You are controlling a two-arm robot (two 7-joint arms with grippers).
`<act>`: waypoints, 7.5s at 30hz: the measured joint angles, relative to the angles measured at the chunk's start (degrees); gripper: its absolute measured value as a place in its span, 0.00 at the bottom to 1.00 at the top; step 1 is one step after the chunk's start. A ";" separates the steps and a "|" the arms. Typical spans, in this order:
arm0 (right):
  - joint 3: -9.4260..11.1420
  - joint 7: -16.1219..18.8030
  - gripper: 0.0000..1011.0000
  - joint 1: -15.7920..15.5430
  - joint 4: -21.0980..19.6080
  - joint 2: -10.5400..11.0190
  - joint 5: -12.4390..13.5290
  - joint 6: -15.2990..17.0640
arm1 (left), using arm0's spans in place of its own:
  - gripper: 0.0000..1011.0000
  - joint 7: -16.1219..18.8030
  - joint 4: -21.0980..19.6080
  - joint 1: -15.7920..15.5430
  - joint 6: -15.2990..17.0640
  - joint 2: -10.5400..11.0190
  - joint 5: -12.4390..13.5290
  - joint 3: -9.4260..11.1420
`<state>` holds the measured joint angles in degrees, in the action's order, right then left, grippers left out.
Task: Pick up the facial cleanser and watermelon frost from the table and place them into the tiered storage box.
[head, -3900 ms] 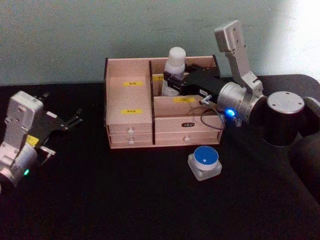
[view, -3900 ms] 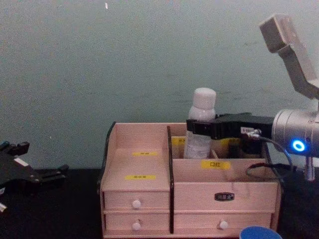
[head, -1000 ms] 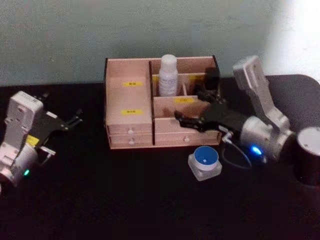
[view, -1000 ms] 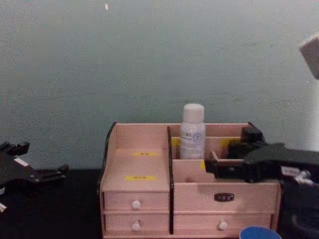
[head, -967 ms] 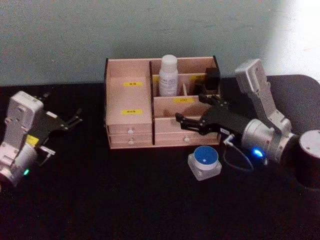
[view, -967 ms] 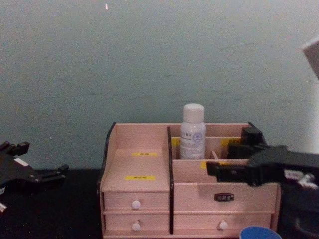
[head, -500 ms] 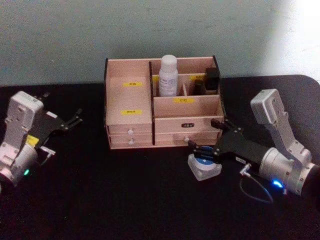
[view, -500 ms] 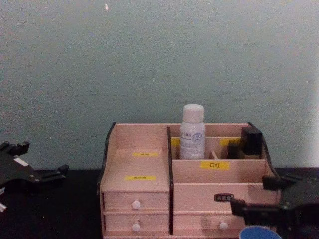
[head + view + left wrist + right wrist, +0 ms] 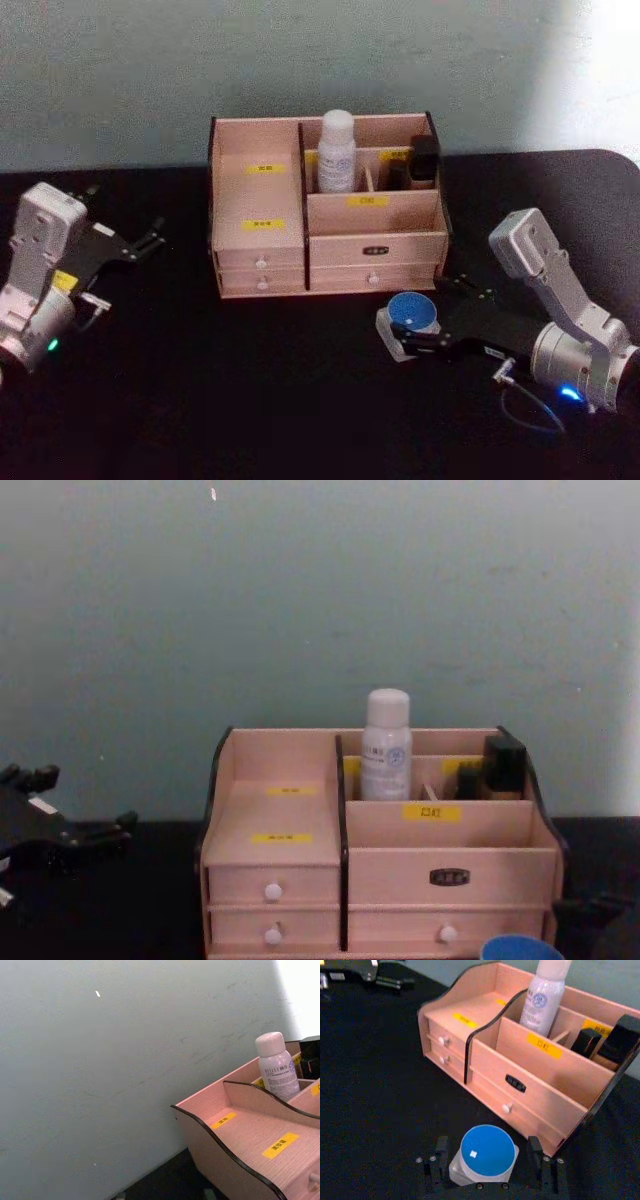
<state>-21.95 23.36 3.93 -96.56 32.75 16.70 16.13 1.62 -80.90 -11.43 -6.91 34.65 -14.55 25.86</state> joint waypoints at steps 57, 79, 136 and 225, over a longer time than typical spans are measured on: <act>-1.40 1.42 0.70 2.70 4.03 -1.85 0.10 2.36 | 0.99 0.00 0.00 0.00 0.00 0.00 0.00 0.00; -0.48 2.18 0.70 4.00 1.28 -1.21 1.99 3.20 | 0.99 0.00 0.00 0.00 0.00 0.00 0.00 0.00; -11.26 2.88 0.70 33.66 30.48 -21.26 3.05 0.77 | 0.99 0.00 0.00 0.00 0.00 0.00 0.00 0.00; -5.35 -0.03 0.99 31.11 25.98 -22.06 2.99 -4.91 | 0.99 0.00 -0.01 0.00 0.00 0.00 0.00 0.00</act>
<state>-27.30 23.33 35.04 -70.58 10.69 19.68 11.22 1.62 -80.90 -11.43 -6.91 34.64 -14.55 25.86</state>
